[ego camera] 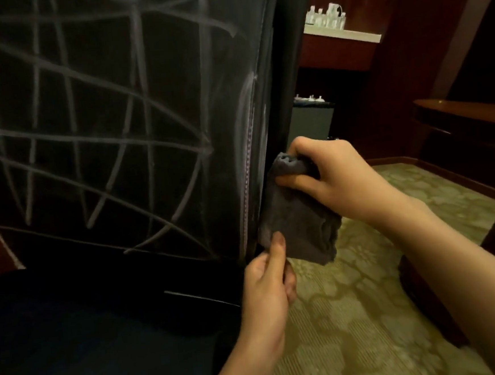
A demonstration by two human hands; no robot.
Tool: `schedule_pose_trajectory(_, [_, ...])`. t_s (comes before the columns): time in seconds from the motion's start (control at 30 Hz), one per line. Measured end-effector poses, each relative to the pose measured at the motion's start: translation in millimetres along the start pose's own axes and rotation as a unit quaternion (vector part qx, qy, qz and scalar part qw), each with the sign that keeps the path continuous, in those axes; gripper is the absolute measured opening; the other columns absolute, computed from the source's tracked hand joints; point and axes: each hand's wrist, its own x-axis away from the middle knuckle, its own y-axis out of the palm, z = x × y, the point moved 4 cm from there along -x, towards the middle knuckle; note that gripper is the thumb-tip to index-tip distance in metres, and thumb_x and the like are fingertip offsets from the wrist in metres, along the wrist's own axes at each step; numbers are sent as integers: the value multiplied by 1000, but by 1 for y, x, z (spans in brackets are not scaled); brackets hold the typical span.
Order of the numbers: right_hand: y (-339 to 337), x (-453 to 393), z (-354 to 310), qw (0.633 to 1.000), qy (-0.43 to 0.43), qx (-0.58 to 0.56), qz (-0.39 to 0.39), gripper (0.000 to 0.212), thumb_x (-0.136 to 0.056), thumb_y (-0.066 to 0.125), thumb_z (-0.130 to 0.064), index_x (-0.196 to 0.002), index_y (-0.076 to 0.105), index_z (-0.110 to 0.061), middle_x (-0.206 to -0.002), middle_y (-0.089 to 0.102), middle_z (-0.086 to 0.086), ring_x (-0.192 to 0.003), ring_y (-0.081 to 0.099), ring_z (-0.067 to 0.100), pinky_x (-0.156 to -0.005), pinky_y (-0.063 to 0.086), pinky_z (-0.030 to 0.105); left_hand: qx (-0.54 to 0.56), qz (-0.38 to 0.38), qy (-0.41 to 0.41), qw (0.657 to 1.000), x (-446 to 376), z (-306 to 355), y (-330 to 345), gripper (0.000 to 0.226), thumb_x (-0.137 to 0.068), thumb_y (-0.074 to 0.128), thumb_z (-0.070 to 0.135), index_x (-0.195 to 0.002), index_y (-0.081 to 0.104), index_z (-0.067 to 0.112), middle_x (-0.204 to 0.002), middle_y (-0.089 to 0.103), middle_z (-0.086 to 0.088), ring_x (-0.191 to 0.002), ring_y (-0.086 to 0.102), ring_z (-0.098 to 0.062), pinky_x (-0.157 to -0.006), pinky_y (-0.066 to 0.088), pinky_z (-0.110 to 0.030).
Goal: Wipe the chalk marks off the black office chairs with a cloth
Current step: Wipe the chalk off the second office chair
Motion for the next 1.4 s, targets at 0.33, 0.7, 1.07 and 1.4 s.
schedule_pose_trajectory(0.33, [-15, 54, -16, 996, 56, -41, 48, 29, -83, 78, -28, -84, 52, -16, -70, 55, -12, -68, 56, 5, -56, 36, 11, 0, -24, -56, 998, 42, -19, 1, 49, -83, 57, 53, -46, 42, 23, -45, 27, 0, -39, 23, -8, -40, 21, -20])
schedule_pose_trajectory(0.7, [-41, 72, -38, 993, 27, 10, 118, 26, -86, 73, -31, -92, 56, -13, -87, 52, -1, -76, 52, 16, -66, 42, 35, 149, 57, -123, 980, 70, -7, 51, 42, -85, 64, 57, -88, 70, 15, -48, 28, 4, -37, 22, -5, -38, 18, -20])
schedule_pose_trajectory(1.07, [41, 131, -9, 991, 116, -14, 71, 26, -86, 72, -26, -85, 47, -19, -80, 52, -4, -74, 54, 21, -65, 47, 44, 79, 138, -162, 974, 58, -77, 25, 37, -100, 54, 46, -77, 59, 17, -49, 34, 5, -36, 28, -5, -37, 20, -19])
schedule_pose_trajectory(1.4, [11, 114, -32, 990, 54, -35, 124, 19, -89, 70, -24, -89, 57, -9, -84, 55, 1, -75, 53, 16, -65, 44, 34, 22, 116, -8, 993, 58, -61, 14, 43, -101, 50, 45, -78, 57, 10, -53, 37, 1, -43, 31, -6, -41, 25, -21])
